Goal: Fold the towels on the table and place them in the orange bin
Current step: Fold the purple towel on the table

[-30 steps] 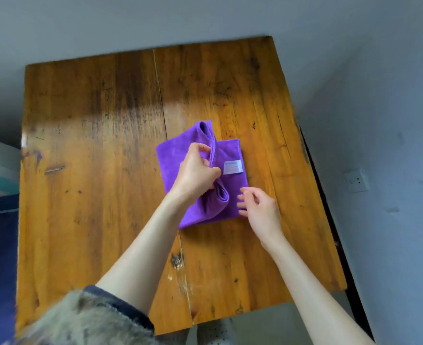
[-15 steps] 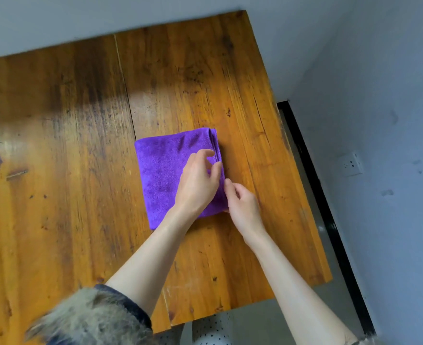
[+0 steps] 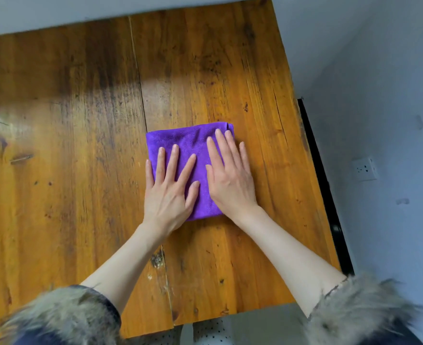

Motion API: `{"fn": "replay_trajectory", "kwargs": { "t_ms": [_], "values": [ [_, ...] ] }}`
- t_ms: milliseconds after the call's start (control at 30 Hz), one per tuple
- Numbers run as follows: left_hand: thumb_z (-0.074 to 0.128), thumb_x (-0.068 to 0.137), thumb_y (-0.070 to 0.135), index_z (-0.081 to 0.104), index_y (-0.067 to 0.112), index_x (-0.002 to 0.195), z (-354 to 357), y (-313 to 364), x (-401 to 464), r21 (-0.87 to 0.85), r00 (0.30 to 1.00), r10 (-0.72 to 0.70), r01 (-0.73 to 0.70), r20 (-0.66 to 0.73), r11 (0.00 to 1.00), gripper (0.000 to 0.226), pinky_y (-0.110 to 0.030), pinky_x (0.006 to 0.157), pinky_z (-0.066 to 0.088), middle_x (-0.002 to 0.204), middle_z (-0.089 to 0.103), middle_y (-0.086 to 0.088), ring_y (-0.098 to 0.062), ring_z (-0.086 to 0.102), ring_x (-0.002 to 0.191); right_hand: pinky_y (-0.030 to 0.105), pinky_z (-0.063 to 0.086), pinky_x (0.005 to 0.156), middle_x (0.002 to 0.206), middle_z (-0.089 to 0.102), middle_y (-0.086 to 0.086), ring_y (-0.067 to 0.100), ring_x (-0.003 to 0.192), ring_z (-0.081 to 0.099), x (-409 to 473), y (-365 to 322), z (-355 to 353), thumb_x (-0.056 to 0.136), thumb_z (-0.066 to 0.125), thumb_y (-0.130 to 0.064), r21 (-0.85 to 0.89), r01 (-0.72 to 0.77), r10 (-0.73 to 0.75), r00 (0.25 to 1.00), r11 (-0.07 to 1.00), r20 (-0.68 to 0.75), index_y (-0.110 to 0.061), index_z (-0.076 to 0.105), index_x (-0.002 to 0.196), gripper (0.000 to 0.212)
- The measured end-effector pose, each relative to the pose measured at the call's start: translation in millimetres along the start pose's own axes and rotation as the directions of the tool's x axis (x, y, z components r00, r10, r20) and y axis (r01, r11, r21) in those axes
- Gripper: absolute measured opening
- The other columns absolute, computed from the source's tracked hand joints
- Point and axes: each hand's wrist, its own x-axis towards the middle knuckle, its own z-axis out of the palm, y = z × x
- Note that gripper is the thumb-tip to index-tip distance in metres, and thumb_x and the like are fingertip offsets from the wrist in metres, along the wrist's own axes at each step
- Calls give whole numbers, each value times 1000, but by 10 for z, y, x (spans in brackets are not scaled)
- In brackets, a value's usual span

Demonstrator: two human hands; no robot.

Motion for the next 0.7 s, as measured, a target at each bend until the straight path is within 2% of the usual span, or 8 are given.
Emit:
{"fn": "replay_trajectory", "kwargs": {
  "t_ms": [33,100,233,367,467,600,700],
  "values": [
    [29,93,48,30,27,145,14,-19,-6,-4,1000,1,-1,-14,1000,57,-55,115,10,155,19,-10,-33,9,144,49,25,113,147,38,14,29,139,32,56,57,62,94,37,-27,-53,66,-64,997,996,42,-6,43,139,50],
    [31,93,48,31,28,145,31,-71,-25,-27,999,-9,8,-38,1000,56,-53,115,10,156,18,-9,-31,8,144,50,22,114,150,34,12,26,140,30,139,220,150,94,37,-36,-98,100,-87,989,990,123,-10,39,142,55],
    [32,93,49,29,30,145,49,-127,-43,-59,998,-38,35,-44,998,55,-51,116,10,156,18,-7,-28,7,145,45,5,117,157,14,6,23,145,13,160,391,183,94,28,-48,-50,36,-24,974,998,226,-18,21,149,63],
    [31,93,49,29,30,145,45,-111,-29,-95,999,-34,32,-27,995,56,-51,115,11,156,18,-7,-27,7,145,45,-3,117,159,3,3,21,146,4,170,368,172,93,22,-51,-71,2,18,959,997,281,-21,11,150,66],
    [31,93,45,32,27,144,-21,-121,-5,-85,999,-33,29,-38,996,54,-52,115,9,155,20,-9,-28,11,145,47,-5,116,159,3,4,21,146,2,187,346,131,92,19,-52,-120,11,24,956,993,293,-20,12,150,66],
    [36,93,36,40,15,140,-171,-185,180,-113,991,-19,4,-133,994,51,-47,115,16,151,28,-14,-29,21,142,50,0,116,157,14,7,23,146,9,256,274,55,94,21,-47,-114,9,18,972,993,232,-17,22,148,62],
    [28,94,42,36,14,143,-183,-240,370,-118,999,-25,20,-44,993,57,-45,115,17,153,24,-14,-27,19,143,47,-7,115,159,4,3,21,146,1,311,282,57,93,9,-49,-153,-6,50,956,988,289,-18,11,150,65]
  ]
}}
